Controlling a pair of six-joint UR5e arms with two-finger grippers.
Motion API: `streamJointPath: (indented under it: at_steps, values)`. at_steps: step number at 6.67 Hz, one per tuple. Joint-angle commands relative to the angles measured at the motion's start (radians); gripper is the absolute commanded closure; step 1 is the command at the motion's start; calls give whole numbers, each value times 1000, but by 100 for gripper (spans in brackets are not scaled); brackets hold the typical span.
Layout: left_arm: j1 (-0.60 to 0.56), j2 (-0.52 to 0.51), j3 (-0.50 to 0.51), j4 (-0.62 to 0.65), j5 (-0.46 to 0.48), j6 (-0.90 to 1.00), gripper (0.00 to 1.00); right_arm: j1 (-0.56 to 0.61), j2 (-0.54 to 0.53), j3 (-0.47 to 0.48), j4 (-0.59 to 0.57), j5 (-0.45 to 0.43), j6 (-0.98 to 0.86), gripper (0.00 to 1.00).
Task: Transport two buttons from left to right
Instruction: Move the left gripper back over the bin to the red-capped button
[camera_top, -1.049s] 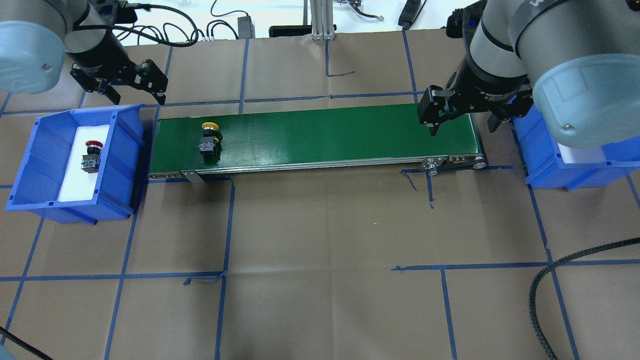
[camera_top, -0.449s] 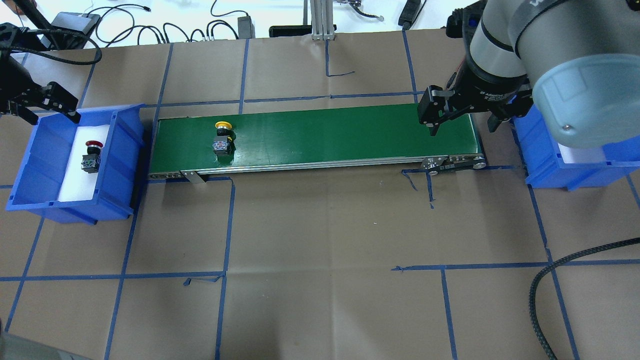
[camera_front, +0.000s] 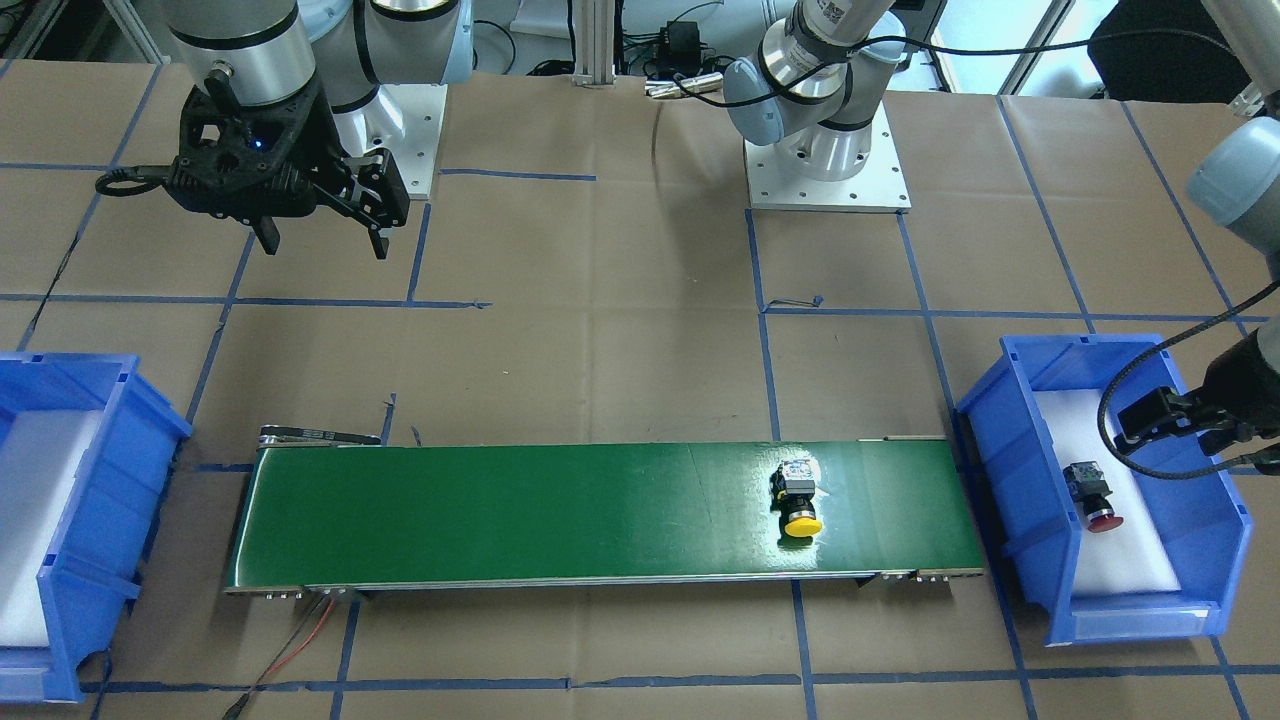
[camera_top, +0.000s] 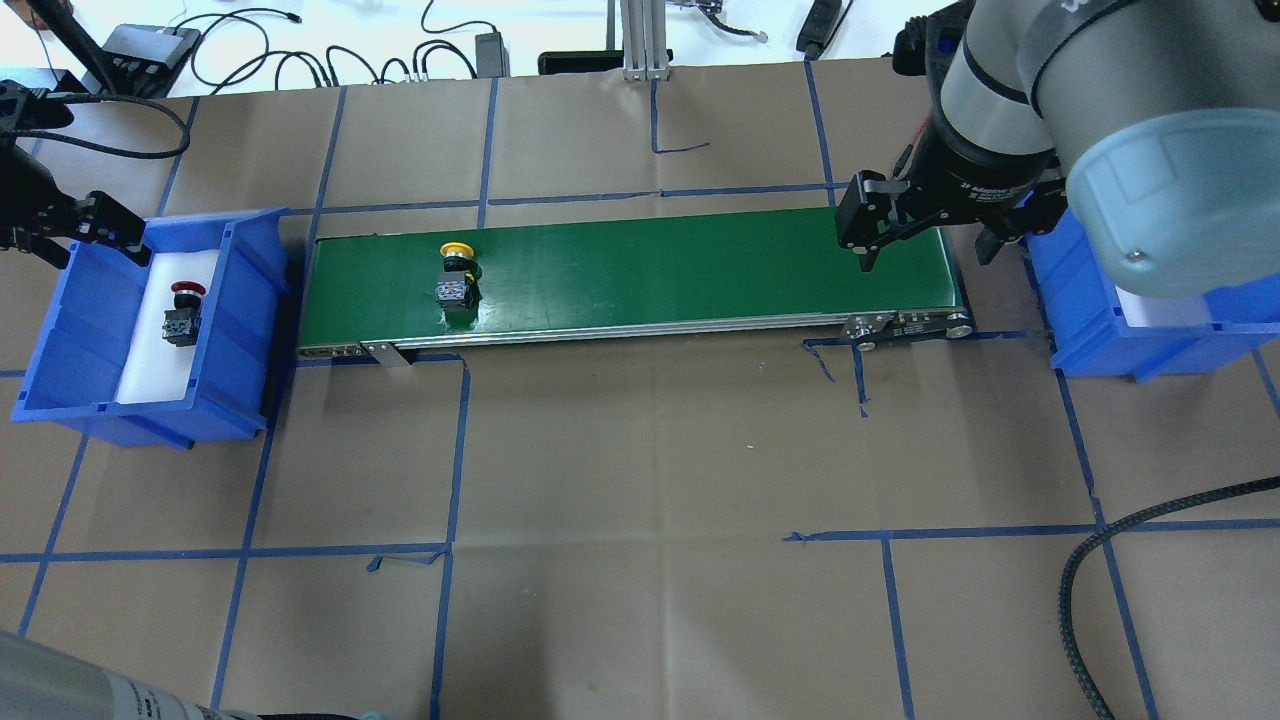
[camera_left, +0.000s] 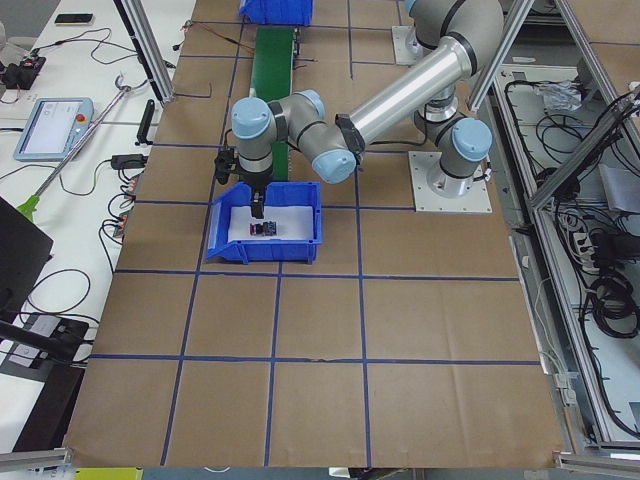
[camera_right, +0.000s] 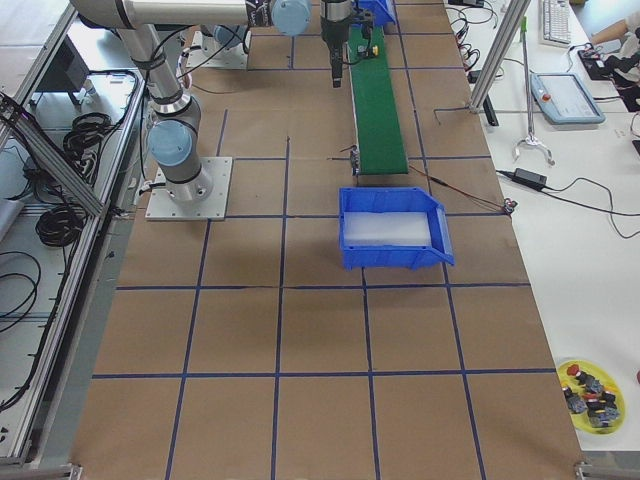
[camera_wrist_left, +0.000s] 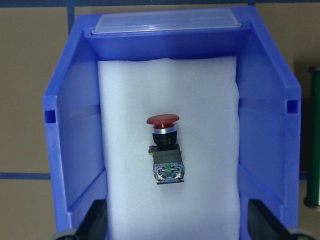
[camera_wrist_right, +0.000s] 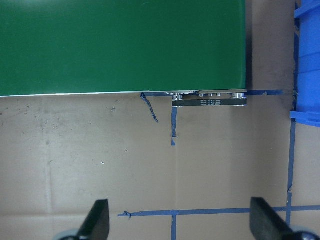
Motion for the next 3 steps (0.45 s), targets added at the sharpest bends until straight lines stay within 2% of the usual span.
streamJointPath:
  at_steps: [1, 3]
  values:
    - [-2, -49, -87, 172, 0, -1, 0, 0, 2, 0, 0, 2, 0, 0]
    - [-4, -91, -159, 307, 0, -6, 0, 0, 2, -1, 0, 1, 0, 0]
